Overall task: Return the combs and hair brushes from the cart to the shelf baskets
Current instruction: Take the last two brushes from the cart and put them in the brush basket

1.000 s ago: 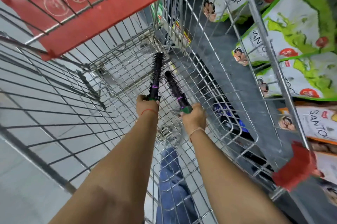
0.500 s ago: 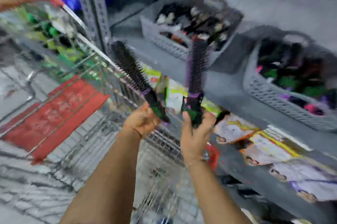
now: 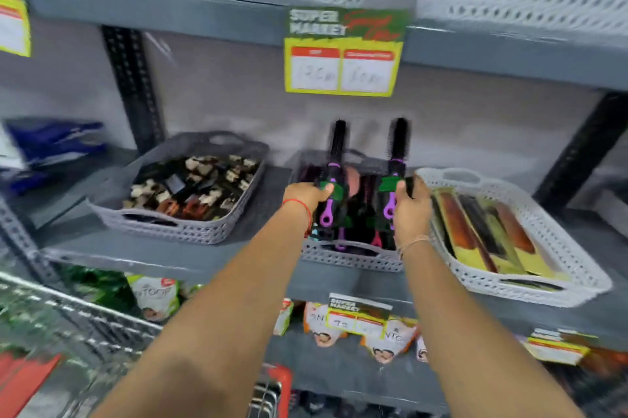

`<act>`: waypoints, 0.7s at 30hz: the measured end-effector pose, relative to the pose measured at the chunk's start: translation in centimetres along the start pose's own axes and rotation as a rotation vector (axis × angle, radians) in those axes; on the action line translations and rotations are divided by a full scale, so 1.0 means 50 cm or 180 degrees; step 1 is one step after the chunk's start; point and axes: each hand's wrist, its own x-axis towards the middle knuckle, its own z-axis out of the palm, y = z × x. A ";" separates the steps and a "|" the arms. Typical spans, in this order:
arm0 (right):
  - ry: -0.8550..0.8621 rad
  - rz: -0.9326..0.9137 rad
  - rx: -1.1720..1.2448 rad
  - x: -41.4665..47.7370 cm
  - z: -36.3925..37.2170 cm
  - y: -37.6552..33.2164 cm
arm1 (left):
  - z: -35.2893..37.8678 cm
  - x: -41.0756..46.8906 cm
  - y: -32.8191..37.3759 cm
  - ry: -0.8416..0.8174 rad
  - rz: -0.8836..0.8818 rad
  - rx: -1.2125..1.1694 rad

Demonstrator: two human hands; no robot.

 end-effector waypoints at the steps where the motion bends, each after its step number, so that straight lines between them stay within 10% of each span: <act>1: -0.0116 0.0074 -0.0204 0.016 -0.007 0.016 | 0.018 0.003 0.013 0.0022 -0.0067 0.0882; 4: -0.0527 0.0423 -0.0615 0.040 -0.024 0.058 | 0.042 0.025 0.024 -0.0003 -0.0078 0.2633; 9: -0.0941 0.0846 -0.0735 0.056 -0.030 0.078 | 0.067 0.055 -0.001 -0.0169 -0.0340 0.3415; 21: -0.1347 0.0755 -0.1761 0.057 -0.023 0.088 | 0.090 0.069 -0.032 0.0030 -0.0812 0.3121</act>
